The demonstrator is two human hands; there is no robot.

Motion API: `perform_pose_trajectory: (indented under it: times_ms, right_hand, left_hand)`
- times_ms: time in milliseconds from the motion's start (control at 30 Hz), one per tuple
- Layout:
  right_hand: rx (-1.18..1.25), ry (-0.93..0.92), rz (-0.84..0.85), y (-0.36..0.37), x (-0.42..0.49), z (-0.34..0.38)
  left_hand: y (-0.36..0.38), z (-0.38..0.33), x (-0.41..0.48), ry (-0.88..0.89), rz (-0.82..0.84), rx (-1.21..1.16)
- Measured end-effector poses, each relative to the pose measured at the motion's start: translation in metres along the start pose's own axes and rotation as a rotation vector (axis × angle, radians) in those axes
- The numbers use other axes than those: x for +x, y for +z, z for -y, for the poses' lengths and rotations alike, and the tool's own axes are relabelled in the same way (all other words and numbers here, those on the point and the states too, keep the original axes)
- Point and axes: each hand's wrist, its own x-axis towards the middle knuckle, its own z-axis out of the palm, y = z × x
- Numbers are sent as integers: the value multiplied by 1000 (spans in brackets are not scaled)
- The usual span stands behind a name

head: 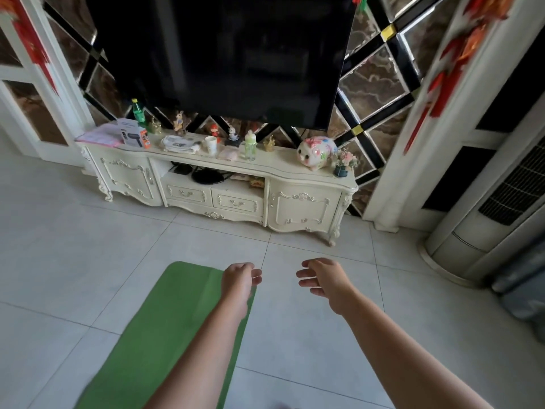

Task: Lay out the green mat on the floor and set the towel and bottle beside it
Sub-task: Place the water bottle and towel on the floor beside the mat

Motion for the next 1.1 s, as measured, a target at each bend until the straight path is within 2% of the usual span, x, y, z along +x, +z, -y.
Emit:
perform_pose_trajectory:
  times_ms: [133,367,600,733,900,1100]
  right_hand:
    - [10,-9,-6,-15,21,2]
    - [60,17,-137,-103,117,23]
    - [16,-7,-38,-135,251,92]
    - [30,-35,17,-123,317,133]
    - [-64,99,196,-74,403,167]
    - [-137,175,199,-20,539,243]
  left_hand:
    - [35,-5,19,15,13,49]
    - [153,-23,83,-6,138,104]
    - [237,-95,178,17,57,96]
    - [247,-123,230,20,-15,73]
    - [239,-148,321,-95,-101,-8]
    - [214,-205,468,-171,-174,-72]
